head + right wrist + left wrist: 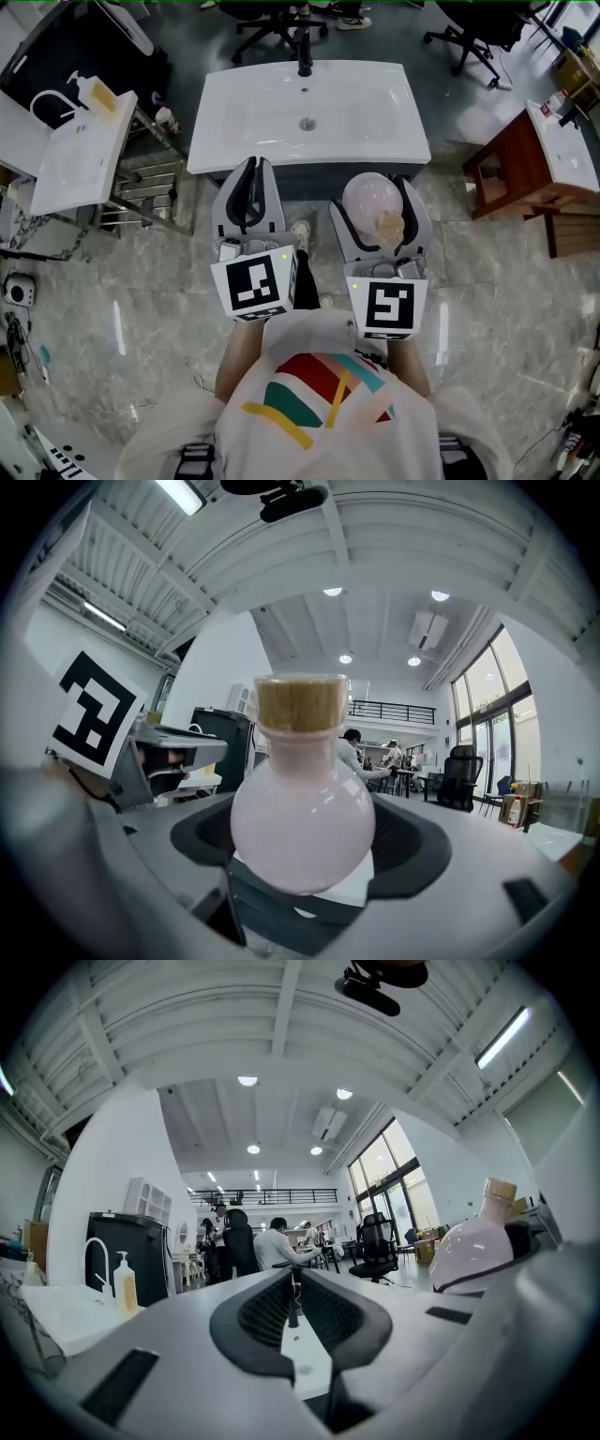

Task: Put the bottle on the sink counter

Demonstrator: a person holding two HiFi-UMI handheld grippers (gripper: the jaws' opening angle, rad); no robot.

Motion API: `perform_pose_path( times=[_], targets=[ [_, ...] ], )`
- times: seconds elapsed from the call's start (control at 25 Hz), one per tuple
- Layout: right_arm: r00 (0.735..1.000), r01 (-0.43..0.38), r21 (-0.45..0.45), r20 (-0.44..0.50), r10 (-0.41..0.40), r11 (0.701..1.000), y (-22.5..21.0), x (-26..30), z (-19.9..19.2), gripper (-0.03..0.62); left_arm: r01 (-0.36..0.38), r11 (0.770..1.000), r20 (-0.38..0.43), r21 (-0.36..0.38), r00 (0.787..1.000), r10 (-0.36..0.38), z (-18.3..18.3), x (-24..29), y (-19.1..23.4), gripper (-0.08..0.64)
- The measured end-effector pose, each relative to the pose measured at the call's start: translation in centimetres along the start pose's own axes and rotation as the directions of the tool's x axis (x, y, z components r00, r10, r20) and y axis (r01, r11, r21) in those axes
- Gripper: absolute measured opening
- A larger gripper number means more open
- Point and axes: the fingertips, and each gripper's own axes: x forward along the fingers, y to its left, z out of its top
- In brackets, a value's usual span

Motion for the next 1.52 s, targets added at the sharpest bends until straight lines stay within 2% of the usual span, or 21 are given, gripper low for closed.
perform_pose_path(
  times=[0.16,0.28,0.56,0.72,0.84,1.16,1.52],
  targets=[
    [0.999,0.002,0.030,-0.032,-0.001,1.000,0.2,1.3,-0.8,0.391,-0.006,1.000,-0.015,-0.003,1.000,0.006,-0.8,1.2,0.7,0.018],
    [0.999,-0.001,0.018,-0.032,0.002,1.000,-0.1,2.6,-1.0,0.391,0.009,1.000,-0.005,-0.011,1.000,-0.009,-1.0,2.6,1.0,0.020],
    [0.998,0.009,0.045,-0.069,-0.006,0.999,-1.5,7.4,-2.1,0.391,0.036,0.999,-0.017,-0.030,0.999,-0.037,-2.5,7.8,1.5,0.020],
    [0.998,0.000,0.024,-0.065,0.001,1.000,-2.6,11.7,-1.8,0.391,0.037,0.998,-0.027,-0.045,0.999,-0.038,-2.9,12.0,3.0,0.020],
    [0.996,0.011,0.055,-0.091,-0.006,0.998,-3.4,15.2,-1.7,0.391,0.034,0.998,-0.036,-0.056,0.999,-0.036,-3.0,15.3,4.3,0.020],
    [0.991,0.027,0.051,-0.130,-0.021,0.998,-4.5,25.8,-0.8,0.391,0.048,0.996,-0.055,-0.075,0.997,-0.052,-3.7,24.5,9.2,0.020],
    [0.992,0.052,0.027,-0.118,-0.049,0.998,-5.0,35.1,0.1,0.391,0.064,0.990,-0.013,-0.123,0.998,-0.066,-4.1,33.2,13.8,0.020]
  ],
)
